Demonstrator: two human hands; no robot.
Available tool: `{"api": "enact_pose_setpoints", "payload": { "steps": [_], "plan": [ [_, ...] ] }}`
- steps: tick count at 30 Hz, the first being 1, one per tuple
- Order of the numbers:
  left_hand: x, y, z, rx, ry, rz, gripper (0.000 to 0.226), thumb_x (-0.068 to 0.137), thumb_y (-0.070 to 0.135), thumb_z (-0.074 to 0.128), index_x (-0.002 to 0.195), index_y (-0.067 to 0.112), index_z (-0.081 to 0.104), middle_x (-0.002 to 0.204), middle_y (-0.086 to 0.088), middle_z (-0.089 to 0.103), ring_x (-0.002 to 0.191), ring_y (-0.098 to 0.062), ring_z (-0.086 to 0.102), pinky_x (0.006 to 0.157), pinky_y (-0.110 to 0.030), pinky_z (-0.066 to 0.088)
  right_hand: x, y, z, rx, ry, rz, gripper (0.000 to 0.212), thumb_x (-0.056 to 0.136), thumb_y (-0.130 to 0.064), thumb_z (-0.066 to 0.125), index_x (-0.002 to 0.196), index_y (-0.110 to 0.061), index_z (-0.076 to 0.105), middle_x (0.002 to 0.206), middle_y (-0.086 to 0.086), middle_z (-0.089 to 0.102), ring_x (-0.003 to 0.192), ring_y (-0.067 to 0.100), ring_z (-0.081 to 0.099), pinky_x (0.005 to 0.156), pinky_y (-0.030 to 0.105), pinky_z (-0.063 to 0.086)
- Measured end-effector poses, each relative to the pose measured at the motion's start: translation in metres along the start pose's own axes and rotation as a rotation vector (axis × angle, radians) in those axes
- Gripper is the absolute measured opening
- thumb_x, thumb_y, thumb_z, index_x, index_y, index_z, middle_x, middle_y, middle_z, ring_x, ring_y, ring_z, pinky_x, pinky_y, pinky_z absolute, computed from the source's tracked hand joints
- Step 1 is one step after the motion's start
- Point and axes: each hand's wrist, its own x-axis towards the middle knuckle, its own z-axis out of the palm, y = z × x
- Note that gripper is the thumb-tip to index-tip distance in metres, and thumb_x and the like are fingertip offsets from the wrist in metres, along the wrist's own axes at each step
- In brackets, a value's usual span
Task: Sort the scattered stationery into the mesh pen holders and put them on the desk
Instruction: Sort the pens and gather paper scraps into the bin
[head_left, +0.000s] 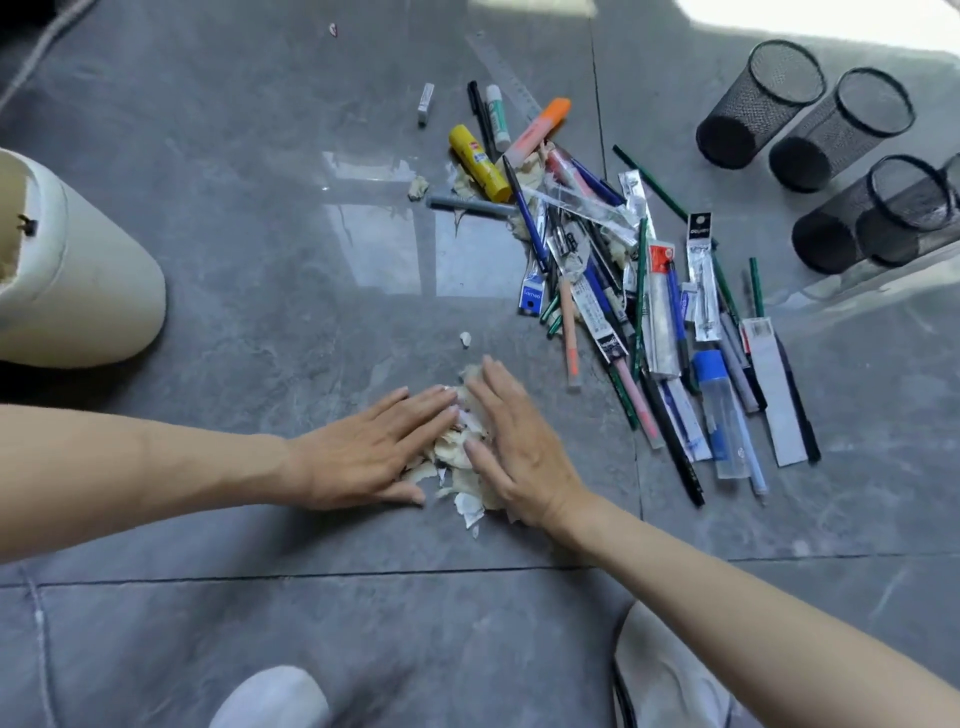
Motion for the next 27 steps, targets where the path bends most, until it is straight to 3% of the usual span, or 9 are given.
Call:
{"api": "enact_pose_setpoints", "payload": {
  "steps": [3, 8, 11, 14, 16, 18, 22, 25, 27],
  "plan": [
    [0.005, 0.0, -0.001, -0.021, 0.04, -0.006, 0.081, 0.095, 0.061, 0.026, 0.15, 0.012, -0.006, 0.157, -0.007, 0.0, 0.146, -0.019, -0.006, 0.117, -0.035, -0.003, 0.024, -0.002, -0.004, 0.03, 0.066, 0.025, 0.057, 0.094, -0.037, 0.038, 0.142, -0.006, 0.037, 0.154, 0.01, 0.027, 0.145, 0.023, 0.016, 0.118, 0.043, 0.014],
    [0.008, -0.009, -0.019, -0.225, 0.202, -0.086, 0.073, 0.093, 0.06, 0.029, 0.147, 0.014, 0.013, 0.153, -0.003, 0.014, 0.145, -0.013, 0.005, 0.118, -0.03, -0.001, 0.066, 0.002, -0.022, -0.001, -0.098, 0.042, 0.067, 0.092, -0.051, 0.021, 0.142, -0.011, 0.039, 0.149, 0.007, 0.038, 0.144, 0.021, 0.021, 0.119, 0.035, 0.008],
    [0.008, -0.003, -0.015, -0.343, 0.422, -0.321, 0.072, 0.094, 0.061, 0.025, 0.145, 0.011, 0.023, 0.148, -0.01, 0.027, 0.141, -0.017, 0.018, 0.117, -0.029, 0.009, 0.065, -0.002, -0.025, 0.037, -0.174, 0.041, 0.066, 0.093, -0.05, 0.021, 0.139, -0.01, 0.044, 0.144, 0.008, 0.045, 0.14, 0.018, 0.029, 0.116, 0.028, 0.01],
    [0.002, 0.015, -0.006, -0.568, 0.503, -0.576, 0.078, 0.089, 0.064, 0.023, 0.146, 0.011, 0.027, 0.15, 0.0, 0.027, 0.141, -0.01, 0.018, 0.117, -0.025, 0.008, 0.041, -0.008, -0.024, 0.07, -0.11, -0.028, 0.062, 0.096, -0.05, 0.026, 0.129, -0.006, 0.054, 0.136, 0.01, 0.054, 0.135, 0.018, 0.038, 0.117, 0.037, 0.019],
    [0.0, 0.025, -0.001, -0.596, 0.486, -0.604, 0.081, 0.086, 0.07, 0.016, 0.147, 0.017, 0.023, 0.146, 0.012, 0.02, 0.138, -0.001, 0.013, 0.113, -0.012, -0.002, 0.022, -0.003, -0.023, 0.019, -0.048, -0.08, 0.064, 0.098, -0.051, 0.021, 0.131, -0.006, 0.053, 0.141, 0.008, 0.049, 0.14, 0.018, 0.031, 0.119, 0.04, 0.013],
    [-0.003, 0.03, 0.004, -0.578, 0.49, -0.604, 0.079, 0.087, 0.07, 0.011, 0.148, 0.02, 0.021, 0.146, 0.015, 0.018, 0.138, 0.004, 0.011, 0.111, -0.008, -0.004, 0.005, 0.004, -0.022, -0.024, 0.011, -0.082, 0.064, 0.098, -0.051, 0.019, 0.136, -0.008, 0.048, 0.149, 0.008, 0.038, 0.144, 0.019, 0.022, 0.119, 0.043, 0.01],
    [0.009, 0.046, 0.008, -0.616, 0.564, -0.659, 0.079, 0.089, 0.067, 0.013, 0.147, 0.016, 0.026, 0.145, 0.016, 0.02, 0.138, 0.002, 0.013, 0.114, -0.015, 0.0, -0.008, 0.008, -0.016, 0.08, 0.076, 0.156, 0.061, 0.095, -0.052, 0.025, 0.145, -0.017, 0.032, 0.155, 0.001, 0.022, 0.146, 0.012, 0.011, 0.119, 0.042, 0.01],
    [0.028, 0.063, 0.005, -0.695, 0.623, -0.687, 0.07, 0.09, 0.053, 0.018, 0.145, 0.013, 0.031, 0.144, 0.015, 0.024, 0.137, 0.0, 0.018, 0.116, -0.02, 0.005, -0.007, -0.007, 0.001, 0.162, 0.104, 0.196, 0.06, 0.094, -0.043, 0.026, 0.146, -0.014, 0.03, 0.151, -0.005, 0.025, 0.144, 0.008, 0.015, 0.12, 0.035, 0.007],
    [0.042, 0.072, 0.005, -0.726, 0.665, -0.693, 0.067, 0.091, 0.048, 0.018, 0.143, 0.01, 0.035, 0.147, 0.005, 0.034, 0.136, -0.003, 0.024, 0.115, -0.02, 0.008, -0.006, -0.019, 0.016, 0.232, 0.17, 0.226, 0.058, 0.095, -0.04, 0.029, 0.143, -0.009, 0.036, 0.148, -0.003, 0.034, 0.142, 0.01, 0.022, 0.119, 0.031, 0.011]
  ]
}}
